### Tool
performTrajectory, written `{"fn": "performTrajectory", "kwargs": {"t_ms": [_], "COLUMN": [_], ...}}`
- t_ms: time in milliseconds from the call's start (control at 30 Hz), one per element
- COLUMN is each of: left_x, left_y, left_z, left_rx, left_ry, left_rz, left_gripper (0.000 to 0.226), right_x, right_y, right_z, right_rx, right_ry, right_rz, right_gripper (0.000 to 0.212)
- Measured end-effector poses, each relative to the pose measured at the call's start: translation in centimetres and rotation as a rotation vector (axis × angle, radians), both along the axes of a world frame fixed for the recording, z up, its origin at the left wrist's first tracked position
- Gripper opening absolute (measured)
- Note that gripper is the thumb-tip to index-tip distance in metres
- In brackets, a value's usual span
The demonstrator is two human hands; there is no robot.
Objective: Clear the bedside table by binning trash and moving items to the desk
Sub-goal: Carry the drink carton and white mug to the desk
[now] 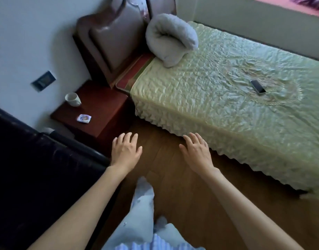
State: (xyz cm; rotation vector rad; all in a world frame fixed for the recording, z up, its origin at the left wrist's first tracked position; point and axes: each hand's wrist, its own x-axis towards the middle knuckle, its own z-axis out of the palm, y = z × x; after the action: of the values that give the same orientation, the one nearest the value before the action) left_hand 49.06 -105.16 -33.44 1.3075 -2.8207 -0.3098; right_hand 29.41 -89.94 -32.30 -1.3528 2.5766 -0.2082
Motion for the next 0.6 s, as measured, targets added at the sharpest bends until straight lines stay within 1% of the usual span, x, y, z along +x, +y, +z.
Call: {"fn": "performTrajectory", "kwargs": {"t_ms": [333,467,600], "left_x": [-2.5,-2.1,-0.6], "left_y": [-16.8,-21.7,-24.8], "left_z": [-1.1,-1.4,-2.1], "left_rx": [-0.035,-0.027,-0.012], "left_ry": [0.027,0.001,0.003], "left_rz": [0.254,0.332,0.429], "left_gripper": [0.053,0.053,0.052], "right_x": [-4.5,-4.9,-5.2], "right_y": [-22.3,-29.7,-35.5], "right_z": [0.0,0.6,-0.2], "right_rx": [0.009,-0.017,0.001], "right_ry": [0.006,-0.003,-0.021], "right_rz": [0.275,0.366,0.47], "right_gripper": [0.052,0.05,0.048]}}
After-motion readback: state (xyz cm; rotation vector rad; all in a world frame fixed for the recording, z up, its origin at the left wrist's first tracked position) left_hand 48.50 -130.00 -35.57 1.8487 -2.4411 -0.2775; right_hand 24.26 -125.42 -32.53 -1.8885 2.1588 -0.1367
